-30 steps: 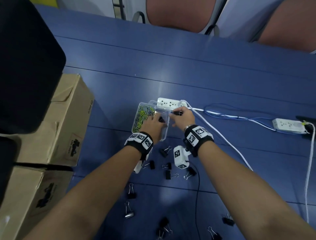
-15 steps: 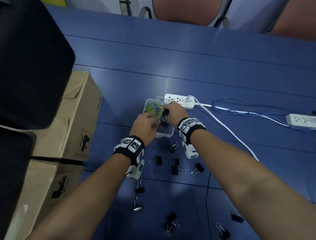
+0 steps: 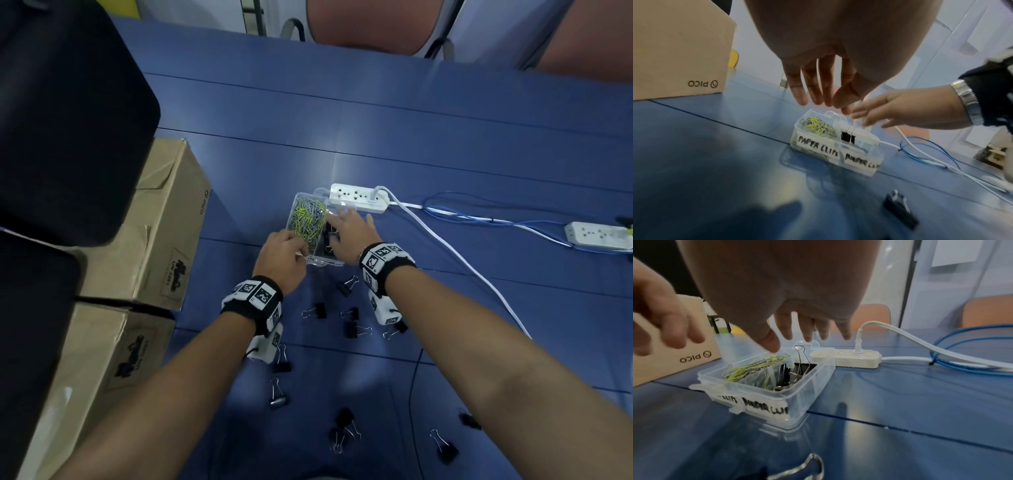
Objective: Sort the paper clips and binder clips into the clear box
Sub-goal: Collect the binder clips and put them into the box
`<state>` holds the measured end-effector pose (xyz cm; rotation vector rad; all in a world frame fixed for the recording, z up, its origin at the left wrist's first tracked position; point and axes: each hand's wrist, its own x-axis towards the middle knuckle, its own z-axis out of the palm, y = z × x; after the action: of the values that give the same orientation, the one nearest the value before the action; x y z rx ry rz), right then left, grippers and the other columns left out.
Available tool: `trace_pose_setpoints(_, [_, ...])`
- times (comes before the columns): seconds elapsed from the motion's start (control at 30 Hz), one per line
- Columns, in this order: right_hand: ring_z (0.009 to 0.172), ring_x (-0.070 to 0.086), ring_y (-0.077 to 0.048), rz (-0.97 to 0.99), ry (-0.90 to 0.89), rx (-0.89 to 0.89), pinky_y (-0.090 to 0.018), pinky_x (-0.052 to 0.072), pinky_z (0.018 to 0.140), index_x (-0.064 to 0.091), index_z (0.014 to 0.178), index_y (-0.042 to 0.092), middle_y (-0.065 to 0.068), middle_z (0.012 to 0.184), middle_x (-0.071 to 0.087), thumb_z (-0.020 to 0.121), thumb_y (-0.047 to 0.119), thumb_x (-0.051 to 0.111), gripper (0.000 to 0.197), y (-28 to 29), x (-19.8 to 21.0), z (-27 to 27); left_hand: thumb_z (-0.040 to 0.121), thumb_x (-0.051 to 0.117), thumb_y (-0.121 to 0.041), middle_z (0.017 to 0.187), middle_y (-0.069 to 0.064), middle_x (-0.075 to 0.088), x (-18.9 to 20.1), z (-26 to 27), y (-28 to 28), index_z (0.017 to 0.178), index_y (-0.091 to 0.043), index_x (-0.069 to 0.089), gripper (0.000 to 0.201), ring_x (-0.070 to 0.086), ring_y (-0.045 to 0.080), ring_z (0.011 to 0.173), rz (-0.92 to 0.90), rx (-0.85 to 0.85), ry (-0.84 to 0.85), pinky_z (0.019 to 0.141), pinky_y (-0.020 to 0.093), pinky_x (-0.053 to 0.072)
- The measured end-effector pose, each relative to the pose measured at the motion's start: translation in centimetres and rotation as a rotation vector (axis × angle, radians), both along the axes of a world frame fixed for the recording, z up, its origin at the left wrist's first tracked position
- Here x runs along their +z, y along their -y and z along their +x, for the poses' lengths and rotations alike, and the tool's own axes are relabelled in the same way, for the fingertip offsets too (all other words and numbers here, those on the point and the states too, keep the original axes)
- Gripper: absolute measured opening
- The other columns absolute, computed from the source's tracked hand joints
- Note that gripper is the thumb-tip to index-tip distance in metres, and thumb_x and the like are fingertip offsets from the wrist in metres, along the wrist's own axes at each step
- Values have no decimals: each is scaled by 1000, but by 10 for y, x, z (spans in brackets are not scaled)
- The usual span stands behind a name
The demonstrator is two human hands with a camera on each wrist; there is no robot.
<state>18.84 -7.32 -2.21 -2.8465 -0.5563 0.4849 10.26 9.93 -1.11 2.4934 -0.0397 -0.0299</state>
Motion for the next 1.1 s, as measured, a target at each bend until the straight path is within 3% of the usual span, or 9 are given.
trace_pose_setpoints(0.1, [101, 57, -28, 345, 192, -135, -45, 49, 88, 61, 114, 19, -6, 108, 63, 85, 18, 48, 31, 11, 7, -21, 78, 57, -9, 88, -2, 59, -3, -19, 2, 81, -18, 67, 13, 53, 22, 87, 23, -47, -55, 75, 39, 51])
trace_pose_setpoints(0.2, [76, 57, -25, 425, 127, -166, -33, 46, 65, 59, 95, 18, 1, 83, 61, 90, 22, 51, 10, 29, 13, -54, 76, 58, -19, 97, -3, 57, -14, -40, 13, 95, -22, 64, 20, 56, 24, 95, 74, -156, -259, 79, 41, 52])
trace_pose_setpoints(0.27, [68, 56, -24, 337, 61, -137, -29, 39, 59, 56, 88, 20, 4, 75, 60, 91, 32, 52, 12, 41, 13, -82, 74, 59, -24, 109, 4, 53, -23, -53, 23, 110, -23, 58, 36, 52, 29, 103, 139, -229, -352, 83, 44, 51])
trace_pose_setpoints(0.37, [84, 60, -26, 148, -27, -127, -32, 44, 65, 52, 88, 24, 1, 92, 61, 84, 52, 54, 29, 51, -2, -123, 74, 61, -24, 121, 10, 44, -33, -65, 39, 128, -21, 45, 56, 47, 35, 108, 241, -306, -427, 85, 47, 50])
trace_pose_setpoints(0.5, [117, 44, -33, -51, -224, -173, -47, 50, 86, 30, 140, 28, -5, 135, 36, 74, 60, 63, 80, 52, -22, -166, 79, 60, -13, 123, 12, 43, -40, -63, 49, 129, -17, 43, 53, 49, 37, 107, 282, -316, -421, 87, 48, 49])
trace_pose_setpoints(0.57, [120, 40, -36, -59, -244, -195, -48, 50, 89, 19, 148, 27, -7, 141, 27, 77, 50, 67, 89, 49, -28, -177, 78, 60, -9, 118, 12, 48, -40, -59, 49, 125, -17, 43, 50, 51, 36, 106, 246, -300, -395, 86, 47, 48])
trace_pose_setpoints(0.77, [111, 44, -34, -16, -173, -205, -45, 52, 80, 41, 137, 18, -10, 132, 37, 90, 16, 54, 49, 43, -31, -187, 81, 59, -8, 130, 13, 43, -40, -39, 71, 141, -25, 34, 67, 49, 35, 112, 215, -321, -299, 89, 47, 51])
trace_pose_setpoints(0.93, [108, 45, -34, 6, -206, -236, -46, 51, 74, 44, 130, 15, -10, 128, 38, 88, 11, 53, 44, 43, -32, -187, 89, 54, -11, 146, 15, 27, -46, -26, 88, 149, -33, 25, 70, 39, 39, 124, 389, -416, -375, 95, 49, 48])
trace_pose_setpoints(1.1, [93, 54, -37, 38, -297, -266, -42, 47, 66, 46, 114, 9, -12, 124, 33, 78, 8, 65, 41, 44, -32, -176, 90, 53, -10, 135, 16, 38, -46, -19, 88, 138, -26, 40, 52, 46, 38, 115, 418, -448, -355, 86, 47, 50])
